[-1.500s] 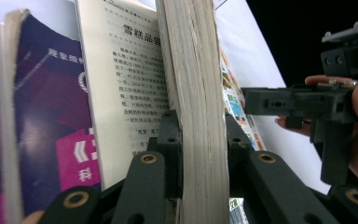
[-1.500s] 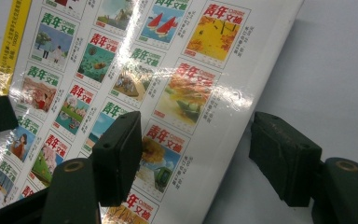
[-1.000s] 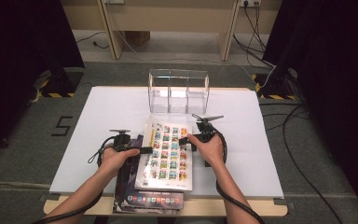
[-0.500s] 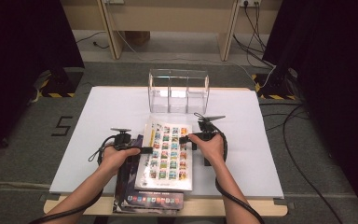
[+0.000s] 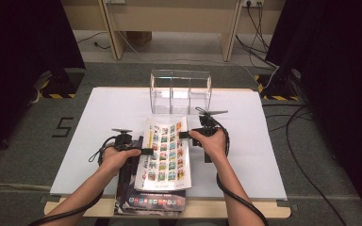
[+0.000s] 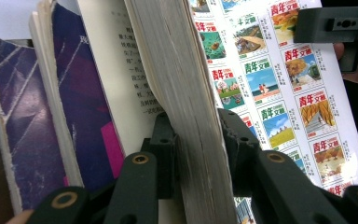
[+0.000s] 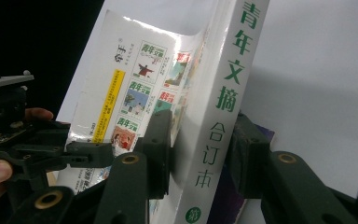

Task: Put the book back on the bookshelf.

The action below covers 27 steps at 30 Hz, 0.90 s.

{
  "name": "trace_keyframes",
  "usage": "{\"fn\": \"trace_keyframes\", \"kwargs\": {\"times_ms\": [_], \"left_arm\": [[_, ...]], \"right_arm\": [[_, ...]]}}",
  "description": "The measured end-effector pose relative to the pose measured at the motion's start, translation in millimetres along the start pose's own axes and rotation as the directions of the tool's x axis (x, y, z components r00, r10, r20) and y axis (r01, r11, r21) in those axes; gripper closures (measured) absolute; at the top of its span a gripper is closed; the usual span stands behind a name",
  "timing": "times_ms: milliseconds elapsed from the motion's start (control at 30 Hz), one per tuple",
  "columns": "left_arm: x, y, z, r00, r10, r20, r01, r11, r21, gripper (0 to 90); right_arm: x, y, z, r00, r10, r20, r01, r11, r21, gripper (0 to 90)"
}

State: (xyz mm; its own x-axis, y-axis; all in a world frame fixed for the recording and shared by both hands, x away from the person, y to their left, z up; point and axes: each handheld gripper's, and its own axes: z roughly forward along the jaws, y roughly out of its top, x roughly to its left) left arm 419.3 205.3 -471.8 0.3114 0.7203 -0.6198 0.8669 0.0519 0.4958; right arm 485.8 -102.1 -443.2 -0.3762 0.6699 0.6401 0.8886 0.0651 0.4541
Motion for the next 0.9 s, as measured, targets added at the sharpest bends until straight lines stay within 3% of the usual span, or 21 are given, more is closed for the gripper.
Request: {"fn": "trace_keyframes", "kwargs": {"times_ms": [33,67,200,367,533,733,800,833,900], "left_arm": [[0.3,0.1,0.0,1.0,-0.001,0.001,0.001,1.0,-0.001,69.3],[0.3,0.1,-0.1,1.0,0.0,0.001,0.0,1.0,-0.001,69.2],[1.0,0.0,-0.7,1.0,-0.005,0.003,0.005,1.0,-0.001,69.1],[0.9,0.7,-1.0,1.0,-0.007,-0.001,0.007,1.0,0.0,69.0],[1.8,0.8,-1.9,1.0,-0.007,0.004,0.007,1.0,-0.003,68.6],[-1.3,0.9,-7.4,0.9997,0.02,0.013,-0.02,0.9995,-0.025,67.0],[-3.5,0.7,-10.7,0.9993,0.03,0.022,-0.029,0.9988,-0.04,64.4],[-5.8,0.0,-13.3,0.9982,0.053,0.029,-0.052,0.9975,-0.049,60.8],[-7.4,-0.5,-14.6,0.9977,0.06,0.031,-0.058,0.9968,-0.055,59.0]], "right_arm": [[0.0,0.0,0.0,1.0,0.0,0.0,0.0,1.0,0.0,63.8],[4.5,2.0,1.2,0.9982,-0.047,0.039,0.046,0.999,0.02,62.1],[9.9,3.8,2.5,0.9924,-0.099,0.074,0.096,0.995,0.041,61.0],[9.2,4.6,5.5,0.9914,-0.094,0.091,0.09,0.995,0.045,61.0],[9.4,7.5,3.4,0.9976,-0.011,0.069,0.008,0.999,0.038,67.4],[18.5,8.1,0.0,0.9963,-0.041,0.076,0.039,0.999,0.021,69.3],[24.4,9.6,-6.2,0.9961,-0.053,0.07,0.054,0.999,-0.008,71.0],[30.8,11.6,-14.9,0.9964,-0.062,0.057,0.065,0.997,-0.045,73.1],[33.7,12.5,-18.5,0.9961,-0.071,0.053,0.074,0.996,-0.058,73.4]]}}
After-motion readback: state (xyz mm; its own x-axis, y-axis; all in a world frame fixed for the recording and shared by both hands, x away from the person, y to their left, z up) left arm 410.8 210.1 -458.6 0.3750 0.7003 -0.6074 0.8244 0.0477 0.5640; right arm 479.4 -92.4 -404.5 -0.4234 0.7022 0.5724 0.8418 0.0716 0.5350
